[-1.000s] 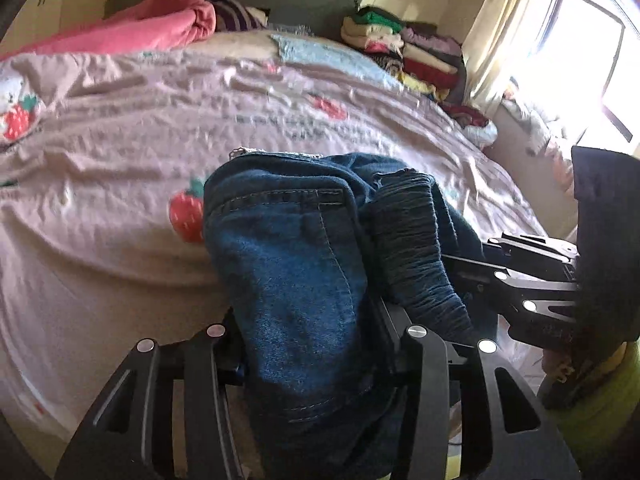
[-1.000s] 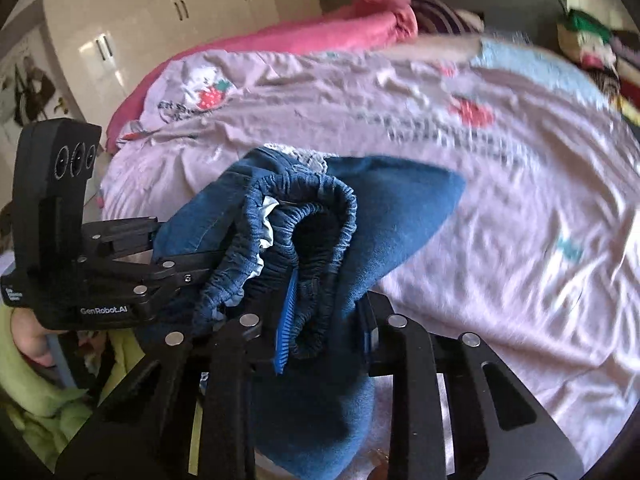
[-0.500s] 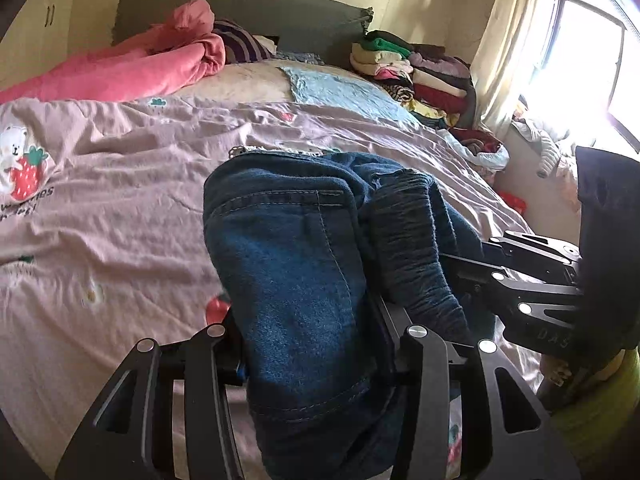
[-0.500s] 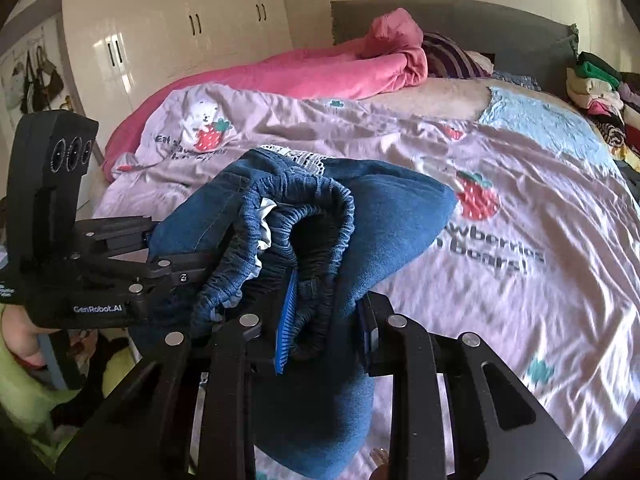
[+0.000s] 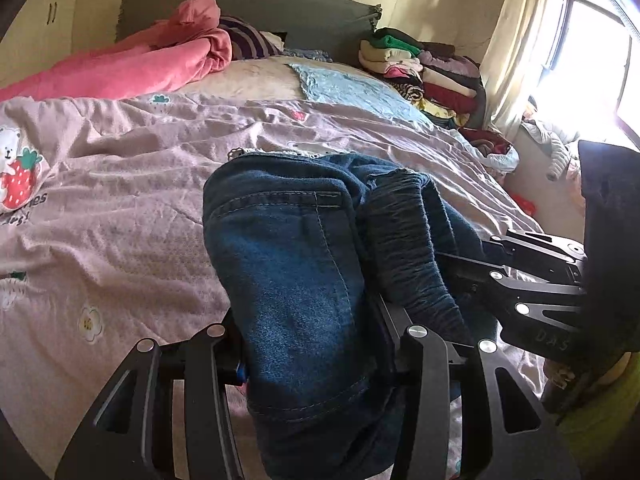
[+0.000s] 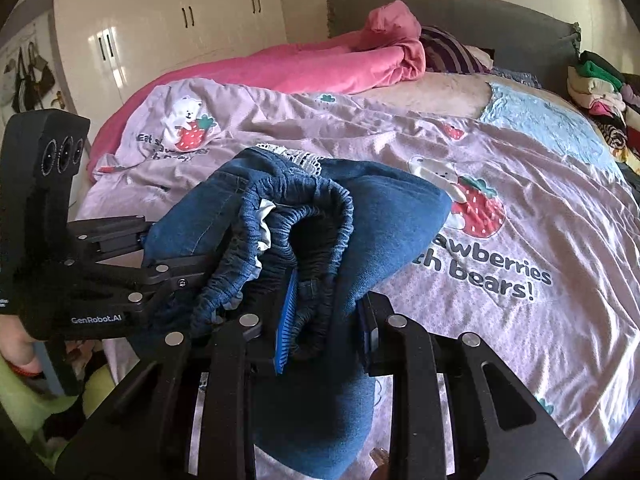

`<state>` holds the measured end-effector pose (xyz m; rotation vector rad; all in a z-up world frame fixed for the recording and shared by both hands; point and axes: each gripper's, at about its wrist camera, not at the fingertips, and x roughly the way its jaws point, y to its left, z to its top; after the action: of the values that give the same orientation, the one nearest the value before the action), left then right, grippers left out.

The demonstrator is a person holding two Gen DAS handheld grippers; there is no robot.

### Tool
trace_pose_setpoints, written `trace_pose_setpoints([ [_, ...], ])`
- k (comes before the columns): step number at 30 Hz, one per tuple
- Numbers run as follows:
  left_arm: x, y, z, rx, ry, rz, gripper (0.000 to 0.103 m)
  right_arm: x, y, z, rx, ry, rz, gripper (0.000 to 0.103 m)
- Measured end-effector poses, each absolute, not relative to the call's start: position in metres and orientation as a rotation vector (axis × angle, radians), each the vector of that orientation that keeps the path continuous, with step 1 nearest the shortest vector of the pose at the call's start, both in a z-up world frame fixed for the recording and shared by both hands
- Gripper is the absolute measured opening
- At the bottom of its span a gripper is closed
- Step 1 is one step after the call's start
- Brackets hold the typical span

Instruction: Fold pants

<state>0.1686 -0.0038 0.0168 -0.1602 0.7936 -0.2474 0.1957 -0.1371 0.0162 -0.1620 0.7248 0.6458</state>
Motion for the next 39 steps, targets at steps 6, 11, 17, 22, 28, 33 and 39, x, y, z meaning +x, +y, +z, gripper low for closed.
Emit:
trace_pose_setpoints([
  [6,0.182,-0.001,-0.002,-0.188,0.857,-0.25,0.051,0.21,-0.132,-0.002,-0.165,0.81,0.626,0.024],
  [11,0.19,0.001,-0.032,-0.194,0.943,-0.229,0.061,0.224,-0.133,-0.036,-0.155,0.927,0.57,0.031],
  [17,0.191,0.001,-0.048,-0.204,0.955,-0.239,0.063,0.226,-0.145,-0.05,-0.085,0.953,0.54,0.042],
  [22,0.19,0.0,-0.047,-0.203,0.951,-0.24,0.062,0.223,-0.147,-0.047,-0.075,0.946,0.528,0.044],
  [28,0.179,0.002,-0.034,-0.208,0.917,-0.237,0.068,0.214,-0.156,-0.034,-0.077,0.908,0.503,0.059],
  [33,0.168,0.004,-0.024,-0.207,0.898,-0.227,0.068,0.201,-0.165,-0.018,-0.084,0.848,0.489,0.07],
  [39,0.152,0.005,-0.001,-0.205,0.85,-0.223,0.092,0.189,-0.174,0.0,-0.068,0.789,0.484,0.081],
])
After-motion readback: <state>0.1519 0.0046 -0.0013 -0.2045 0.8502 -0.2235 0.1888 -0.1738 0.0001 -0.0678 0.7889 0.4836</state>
